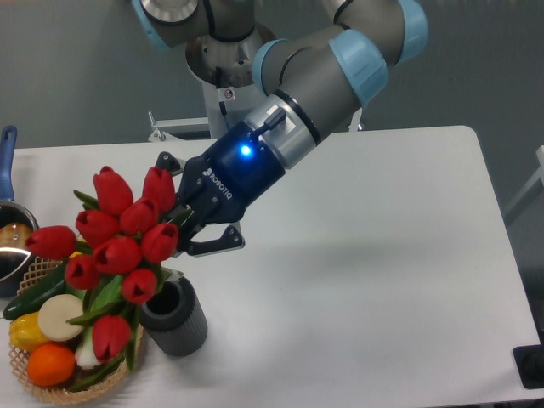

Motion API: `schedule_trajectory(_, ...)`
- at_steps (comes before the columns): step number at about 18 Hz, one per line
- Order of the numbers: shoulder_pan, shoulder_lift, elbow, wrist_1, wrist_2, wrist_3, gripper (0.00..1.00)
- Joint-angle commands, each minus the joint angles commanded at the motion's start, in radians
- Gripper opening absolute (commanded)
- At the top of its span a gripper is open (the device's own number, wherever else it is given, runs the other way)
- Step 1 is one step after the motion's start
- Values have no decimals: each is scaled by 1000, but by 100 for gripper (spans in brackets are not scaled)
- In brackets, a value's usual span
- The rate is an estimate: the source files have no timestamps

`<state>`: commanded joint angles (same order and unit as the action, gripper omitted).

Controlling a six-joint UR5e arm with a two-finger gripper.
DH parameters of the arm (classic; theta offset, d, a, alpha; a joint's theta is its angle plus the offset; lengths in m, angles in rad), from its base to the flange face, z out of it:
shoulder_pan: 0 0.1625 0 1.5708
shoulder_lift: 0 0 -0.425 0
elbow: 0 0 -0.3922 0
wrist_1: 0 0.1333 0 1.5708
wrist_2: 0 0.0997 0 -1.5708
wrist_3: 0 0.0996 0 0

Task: Insert the flowers into the vase
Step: 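Lower the tulip stems down into the grey vase opening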

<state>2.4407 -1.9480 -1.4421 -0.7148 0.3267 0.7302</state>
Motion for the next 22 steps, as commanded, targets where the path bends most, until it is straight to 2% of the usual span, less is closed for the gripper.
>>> schedule_trajectory(3,-6,-17,17,2,0,0,0)
schedule_trajectory(10,-15,-32,12,5,2,2,0)
schedule_trajectory(17,-15,-32,-35,6,5,12,0)
schedule_trajectory(22,-17,-37,-92,6,6,74,4)
